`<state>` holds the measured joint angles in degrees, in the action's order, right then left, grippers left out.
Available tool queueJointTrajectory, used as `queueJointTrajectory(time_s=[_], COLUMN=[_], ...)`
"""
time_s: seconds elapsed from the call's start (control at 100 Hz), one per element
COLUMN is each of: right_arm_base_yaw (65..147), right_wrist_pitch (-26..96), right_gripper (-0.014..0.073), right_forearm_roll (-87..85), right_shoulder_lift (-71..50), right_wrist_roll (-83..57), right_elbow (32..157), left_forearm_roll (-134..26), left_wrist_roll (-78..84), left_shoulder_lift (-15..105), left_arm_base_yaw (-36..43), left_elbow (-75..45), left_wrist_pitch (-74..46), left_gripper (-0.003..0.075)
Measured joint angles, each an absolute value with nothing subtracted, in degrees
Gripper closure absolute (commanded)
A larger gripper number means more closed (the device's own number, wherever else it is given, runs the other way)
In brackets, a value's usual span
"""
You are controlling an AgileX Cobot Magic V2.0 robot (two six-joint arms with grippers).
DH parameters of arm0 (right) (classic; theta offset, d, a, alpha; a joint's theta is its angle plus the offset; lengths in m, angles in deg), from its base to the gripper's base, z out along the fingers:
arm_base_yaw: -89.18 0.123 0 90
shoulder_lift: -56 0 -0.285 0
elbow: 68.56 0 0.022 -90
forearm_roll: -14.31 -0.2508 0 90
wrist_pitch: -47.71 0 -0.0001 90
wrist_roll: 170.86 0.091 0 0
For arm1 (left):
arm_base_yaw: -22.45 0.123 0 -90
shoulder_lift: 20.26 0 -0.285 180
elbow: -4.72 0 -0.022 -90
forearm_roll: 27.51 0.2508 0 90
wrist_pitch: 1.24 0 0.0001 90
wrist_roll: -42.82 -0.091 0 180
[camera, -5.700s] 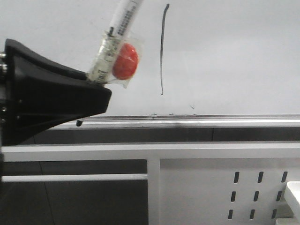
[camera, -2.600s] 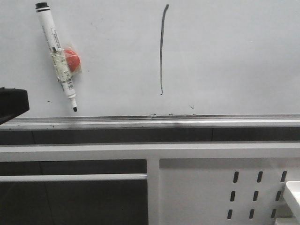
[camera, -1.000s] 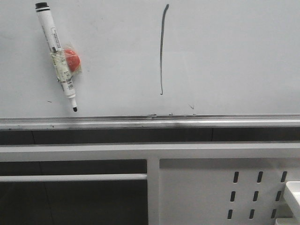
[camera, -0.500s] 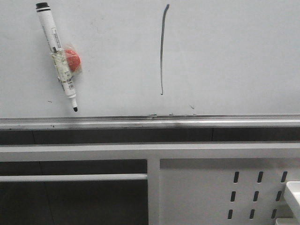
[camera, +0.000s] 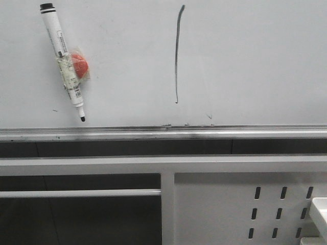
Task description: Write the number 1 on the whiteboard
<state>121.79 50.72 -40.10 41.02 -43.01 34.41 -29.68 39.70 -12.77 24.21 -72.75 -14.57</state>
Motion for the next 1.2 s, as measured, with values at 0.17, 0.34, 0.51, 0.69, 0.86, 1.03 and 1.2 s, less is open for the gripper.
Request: queueJointTrajectory(time_s=[0.17,0.34,0.51,0.69,0.86,1.03,1.2], right_arm_base_yaw=[121.8,121.8,121.8,121.8,121.8,121.8,121.8], right_wrist_pitch=[50.7,50.7,50.7,50.7,50.7,50.7,50.7], right_gripper=[0.0663,0.0663,0.0663,0.0663,0.0663,0.0663,0.0663], right_forearm_roll=[-40.1,-40.1,-40.1,-40.1,-40.1,-40.1,-40.1], right_shoulder_lift=[41.0,41.0,41.0,41.0,41.0,41.0,41.0], right_wrist_roll=[-43.0,-43.0,-43.0,-43.0,-43.0,-43.0,-43.0], right_elbow=[34.4,34.4,34.4,34.4,34.4,34.4,34.4], left_forearm_roll=[-30.8,-30.9,-30.2,-30.1,-30.1,-30.1,-30.1], left_wrist_roll=[39.7,39.7,39.7,39.7,39.7,39.7,39.7], left_shoulder_lift=[-12.8,-12.8,-12.8,-12.8,-12.8,-12.8,-12.8], left_arm_base_yaw=[24.2,24.2,24.2,24.2,24.2,24.2,24.2], left_elbow=[-72.8,-72.8,-72.8,-72.8,-72.8,-72.8,-72.8], left_wrist_pitch=[-14.3,-16.1,-20.1,-20.1,-20.1,-20.1,-20.1], left_gripper=[0.0740,0.0740,0.0740,0.0740,0.0740,0.0740,0.0740])
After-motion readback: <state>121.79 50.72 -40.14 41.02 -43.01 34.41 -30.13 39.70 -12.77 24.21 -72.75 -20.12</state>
